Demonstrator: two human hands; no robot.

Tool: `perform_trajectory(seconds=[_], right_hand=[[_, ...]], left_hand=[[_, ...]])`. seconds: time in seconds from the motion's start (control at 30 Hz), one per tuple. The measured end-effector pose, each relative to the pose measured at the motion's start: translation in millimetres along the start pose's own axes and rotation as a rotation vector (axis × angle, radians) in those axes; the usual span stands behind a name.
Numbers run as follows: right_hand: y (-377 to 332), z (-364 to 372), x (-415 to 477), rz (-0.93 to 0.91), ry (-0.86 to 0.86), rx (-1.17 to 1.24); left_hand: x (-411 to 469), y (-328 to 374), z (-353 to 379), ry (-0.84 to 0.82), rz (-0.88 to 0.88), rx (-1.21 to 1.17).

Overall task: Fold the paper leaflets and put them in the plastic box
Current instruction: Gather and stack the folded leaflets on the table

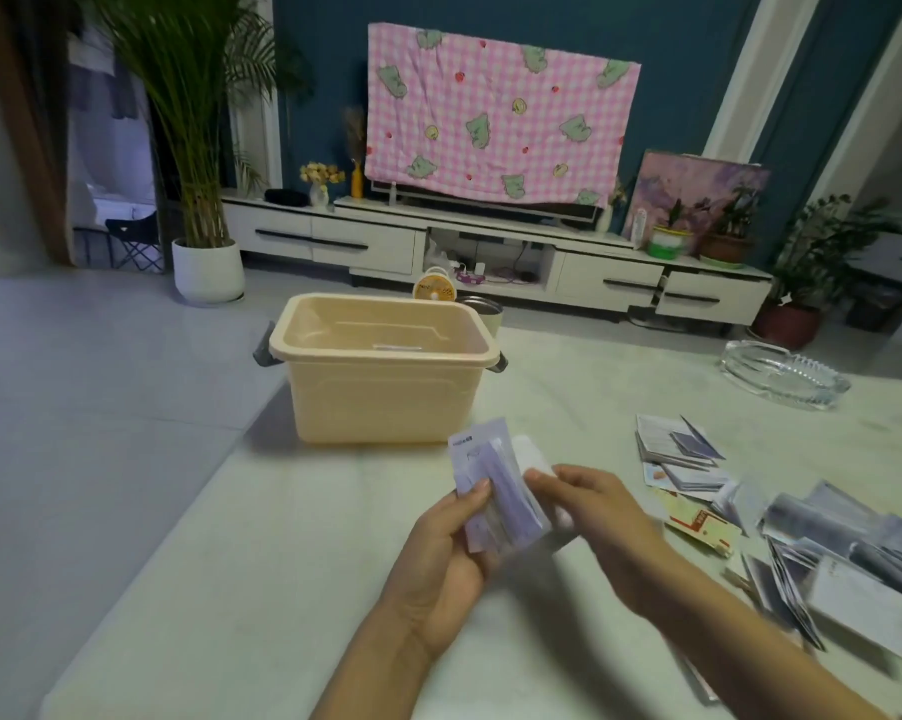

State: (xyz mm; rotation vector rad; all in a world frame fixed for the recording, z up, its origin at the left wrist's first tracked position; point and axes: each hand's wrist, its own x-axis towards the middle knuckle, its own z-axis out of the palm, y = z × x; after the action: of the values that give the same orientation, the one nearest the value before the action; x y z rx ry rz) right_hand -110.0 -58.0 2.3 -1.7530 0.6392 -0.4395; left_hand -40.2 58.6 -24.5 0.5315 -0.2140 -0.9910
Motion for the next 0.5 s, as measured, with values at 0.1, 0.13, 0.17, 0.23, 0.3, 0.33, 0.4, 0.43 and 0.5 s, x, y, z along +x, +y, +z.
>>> perform_trajectory(seconds=[0.1,0.13,0.17,0.23,0.3,0.33,0.4,0.43,0.5], right_hand=[[0,9,-1,0.009,-0.005,0.054],[1,9,0,0.003,-0.001,0.047],[1,9,0,-0.01,0.007,0.028],[2,7,-1,-0.036,0.029,-0.045],[3,6,-4,-0.036,0.03,-0.035],[3,7,-6,-0.031,0.022,-0.007],[6,6,-8,-0.034,0.046,0.003],[9,6,-7,-0.045,0.076,-0.005],[11,7,-6,-0.079,0.152,-0.008]], left_hand=[[3,3,-2,0.007,0.011,0.013],[4,3,-2,0.022,0.023,0.029],[5,2,-4,0.051,0.045,0.055],[8,-1,-8,0.136,0.09,0.124],[10,-6,-13,0.223,0.116,0.21],[11,-7,-15,0.249,0.127,0.245],[11,-10,-16,0.276,0.144,0.294],[11,-11,-17,0.285,0.151,0.317],[11,-14,-17,0.299,0.155,0.361]])
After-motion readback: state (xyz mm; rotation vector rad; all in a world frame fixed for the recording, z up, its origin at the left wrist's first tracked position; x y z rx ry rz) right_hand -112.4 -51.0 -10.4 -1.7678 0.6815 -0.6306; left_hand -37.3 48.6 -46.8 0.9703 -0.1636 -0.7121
